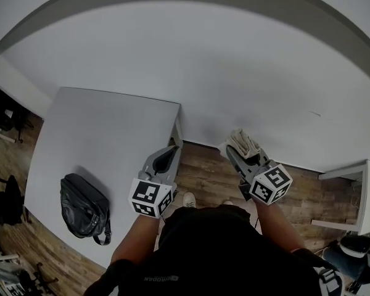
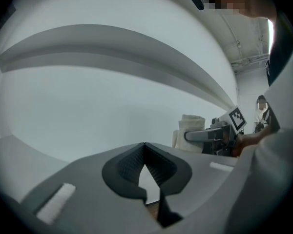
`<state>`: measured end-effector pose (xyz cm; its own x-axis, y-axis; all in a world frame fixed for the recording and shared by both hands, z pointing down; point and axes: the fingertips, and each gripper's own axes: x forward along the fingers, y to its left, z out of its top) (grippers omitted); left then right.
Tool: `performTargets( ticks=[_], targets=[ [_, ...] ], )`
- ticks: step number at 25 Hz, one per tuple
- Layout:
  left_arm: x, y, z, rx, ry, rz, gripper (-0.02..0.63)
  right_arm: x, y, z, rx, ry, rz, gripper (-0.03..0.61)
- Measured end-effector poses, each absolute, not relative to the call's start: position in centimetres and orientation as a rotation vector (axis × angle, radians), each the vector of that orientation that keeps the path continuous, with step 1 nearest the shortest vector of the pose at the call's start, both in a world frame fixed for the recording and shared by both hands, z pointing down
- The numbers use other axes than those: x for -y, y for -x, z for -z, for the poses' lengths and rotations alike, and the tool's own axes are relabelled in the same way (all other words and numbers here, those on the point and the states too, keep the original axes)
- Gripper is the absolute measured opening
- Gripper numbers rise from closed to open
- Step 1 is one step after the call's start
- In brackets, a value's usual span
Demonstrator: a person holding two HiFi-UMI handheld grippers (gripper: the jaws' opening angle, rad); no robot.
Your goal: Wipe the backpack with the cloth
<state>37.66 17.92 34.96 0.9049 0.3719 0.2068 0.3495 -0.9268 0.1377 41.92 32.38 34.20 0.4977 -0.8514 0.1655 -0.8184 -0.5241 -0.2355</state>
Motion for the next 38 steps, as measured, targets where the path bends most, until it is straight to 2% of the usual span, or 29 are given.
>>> performTargets(
  ticks=[25,38],
  targets=[
    [-22.3,-31.5,-36.0,0.010,-2.940,-0.321,0.006,-34.0,-39.6,-35.6,-1.962,2.304,0.490,0.109],
    [-25.6,-29.4,-36.1,0.163,-2.948,-0.324,0.006,-36.7,-38.7,-36.4,-2.068,2.210,0.516,0.109]
  ],
)
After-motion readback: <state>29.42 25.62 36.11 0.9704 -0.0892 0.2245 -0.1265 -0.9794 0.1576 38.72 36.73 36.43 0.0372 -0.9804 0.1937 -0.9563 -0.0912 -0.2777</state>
